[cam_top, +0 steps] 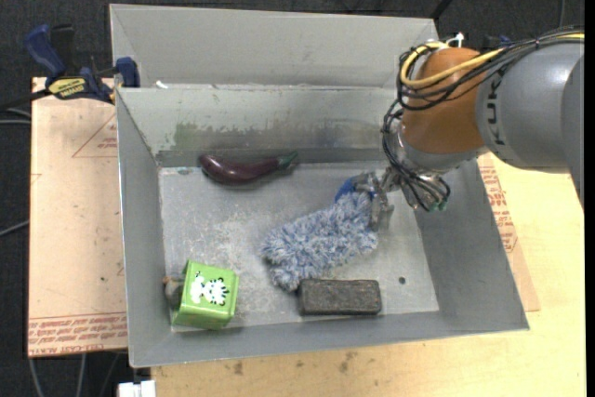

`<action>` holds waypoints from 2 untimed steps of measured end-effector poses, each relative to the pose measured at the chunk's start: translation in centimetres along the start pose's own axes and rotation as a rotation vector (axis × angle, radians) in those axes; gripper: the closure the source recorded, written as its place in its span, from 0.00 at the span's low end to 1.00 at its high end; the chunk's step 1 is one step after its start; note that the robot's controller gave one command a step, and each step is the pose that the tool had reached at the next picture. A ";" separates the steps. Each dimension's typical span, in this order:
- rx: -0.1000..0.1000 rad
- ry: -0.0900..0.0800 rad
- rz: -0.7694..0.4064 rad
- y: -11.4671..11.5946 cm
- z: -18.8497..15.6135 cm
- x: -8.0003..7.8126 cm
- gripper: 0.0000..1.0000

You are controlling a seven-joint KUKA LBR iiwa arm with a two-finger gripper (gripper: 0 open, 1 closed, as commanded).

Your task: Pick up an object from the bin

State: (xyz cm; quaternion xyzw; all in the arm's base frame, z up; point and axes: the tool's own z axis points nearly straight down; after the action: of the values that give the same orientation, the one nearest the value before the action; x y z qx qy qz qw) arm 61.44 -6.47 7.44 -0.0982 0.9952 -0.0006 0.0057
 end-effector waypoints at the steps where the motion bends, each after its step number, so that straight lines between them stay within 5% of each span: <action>1: 0.000 0.000 -0.001 0.0 0.0 0.0 1.00; 2: -0.002 -0.004 -0.018 -0.3 -0.1 0.3 1.00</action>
Offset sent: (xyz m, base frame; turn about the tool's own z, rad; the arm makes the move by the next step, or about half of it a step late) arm -0.0111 -0.0122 -0.0015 -0.0489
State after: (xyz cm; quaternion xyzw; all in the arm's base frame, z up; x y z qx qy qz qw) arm 61.21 -6.80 7.58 -0.1072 0.9942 0.0004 0.0074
